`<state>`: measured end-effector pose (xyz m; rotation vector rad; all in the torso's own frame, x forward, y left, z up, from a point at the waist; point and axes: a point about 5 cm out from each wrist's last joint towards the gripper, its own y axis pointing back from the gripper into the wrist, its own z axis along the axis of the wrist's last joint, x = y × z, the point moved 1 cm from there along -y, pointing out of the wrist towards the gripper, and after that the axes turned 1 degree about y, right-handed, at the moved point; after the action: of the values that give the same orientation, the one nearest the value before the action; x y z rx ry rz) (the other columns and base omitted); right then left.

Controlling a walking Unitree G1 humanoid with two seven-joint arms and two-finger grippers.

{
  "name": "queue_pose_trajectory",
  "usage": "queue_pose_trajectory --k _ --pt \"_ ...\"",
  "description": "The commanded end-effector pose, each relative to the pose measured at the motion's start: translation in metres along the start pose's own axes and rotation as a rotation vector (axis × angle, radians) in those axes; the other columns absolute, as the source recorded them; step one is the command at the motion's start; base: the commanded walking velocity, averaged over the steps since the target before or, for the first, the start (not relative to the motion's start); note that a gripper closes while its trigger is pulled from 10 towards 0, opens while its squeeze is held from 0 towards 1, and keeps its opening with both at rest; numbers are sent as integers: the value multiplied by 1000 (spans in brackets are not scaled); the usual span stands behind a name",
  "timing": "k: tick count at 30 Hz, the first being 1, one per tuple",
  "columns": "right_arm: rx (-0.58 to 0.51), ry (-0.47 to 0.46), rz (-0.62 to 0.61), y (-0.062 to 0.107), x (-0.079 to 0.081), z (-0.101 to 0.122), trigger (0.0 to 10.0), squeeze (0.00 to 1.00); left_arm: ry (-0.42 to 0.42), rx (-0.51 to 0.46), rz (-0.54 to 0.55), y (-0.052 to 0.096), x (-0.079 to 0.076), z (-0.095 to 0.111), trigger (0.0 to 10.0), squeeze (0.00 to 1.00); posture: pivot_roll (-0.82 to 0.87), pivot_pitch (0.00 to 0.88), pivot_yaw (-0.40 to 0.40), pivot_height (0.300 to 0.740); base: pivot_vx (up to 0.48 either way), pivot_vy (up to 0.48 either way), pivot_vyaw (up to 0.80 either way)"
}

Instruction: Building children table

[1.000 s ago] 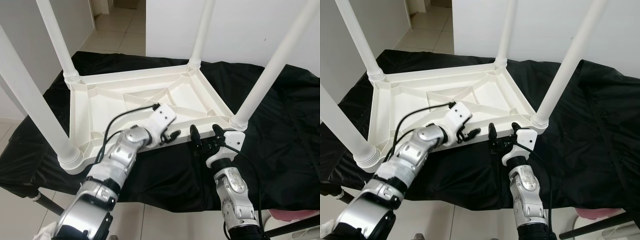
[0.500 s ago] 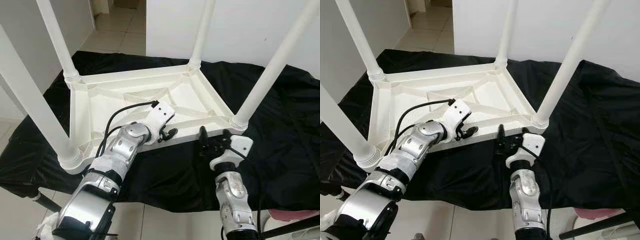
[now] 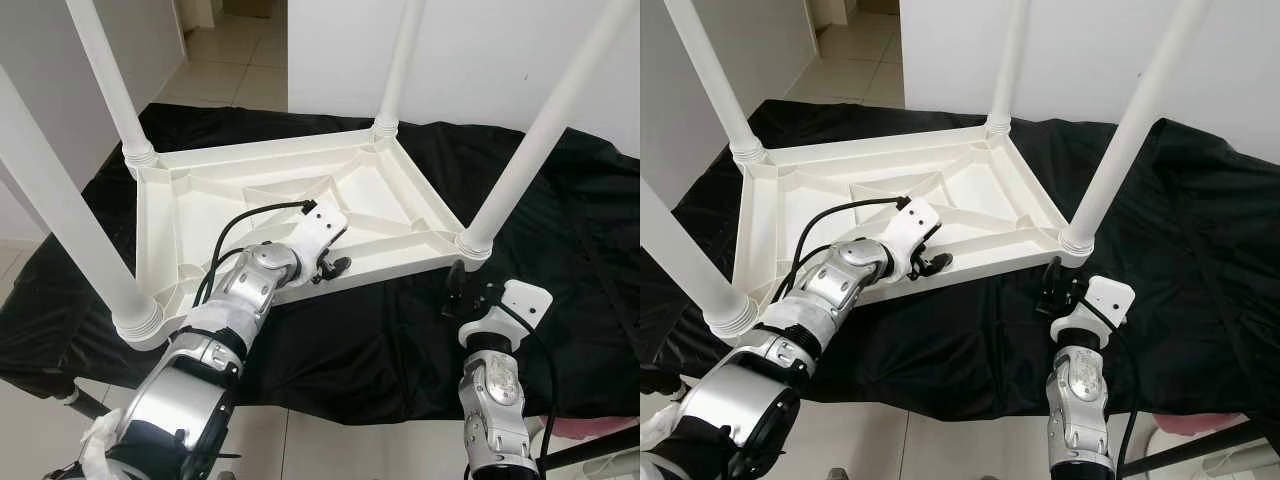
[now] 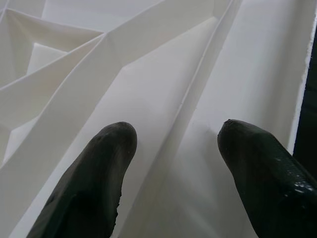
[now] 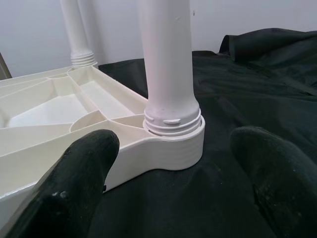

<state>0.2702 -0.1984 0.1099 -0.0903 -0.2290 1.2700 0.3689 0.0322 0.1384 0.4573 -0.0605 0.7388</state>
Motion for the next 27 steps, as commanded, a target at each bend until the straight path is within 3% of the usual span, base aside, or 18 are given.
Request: queue_pose_trajectory --k 1,11,12,15,16,17,18,23,24,27 --pt "-14 -3 -6 1 1 2 10000 0 8 9 214 0 14 -2 10000 0 -51 0 -6 740 0 0 0" --pt "-18 7 -13 0 2 2 10000 0 48 95 206 -2 20 -8 10000 0 -57 0 6 740 0 0 0" --pt "-20 10 -12 -1 2 3 10000 0 44 101 196 -2 21 -7 8784 0 -57 0 6 740 0 0 0" --pt "-24 11 -10 -2 3 4 10000 0 26 125 180 -2 22 -7 9059 0 -55 0 14 740 0 0 0" --pt "-26 11 -10 -3 3 4 10000 0 16 136 178 -3 23 -8 10000 0 -55 0 16 740 0 0 0" --pt "-26 11 -10 -3 3 4 10000 0 16 136 178 -3 23 -8 10000 0 -55 0 16 740 0 0 0" --pt "-27 10 -11 -3 4 4 10000 0 6 147 169 -3 24 -8 9098 0 -55 0 16 740 0 0 0" --pt "-27 10 -12 -3 4 4 10000 0 -6 163 157 -3 24 -8 9176 0 -55 0 23 740 0 0 0" --pt "-28 10 -13 -3 4 4 10000 0 -5 162 157 -3 25 -8 784 0 -57 0 28 740 0 0 0" --pt "-28 7 -18 -3 4 4 10000 0 -4 156 157 -4 25 -6 0 0 -56 0 30 740 0 0 0"
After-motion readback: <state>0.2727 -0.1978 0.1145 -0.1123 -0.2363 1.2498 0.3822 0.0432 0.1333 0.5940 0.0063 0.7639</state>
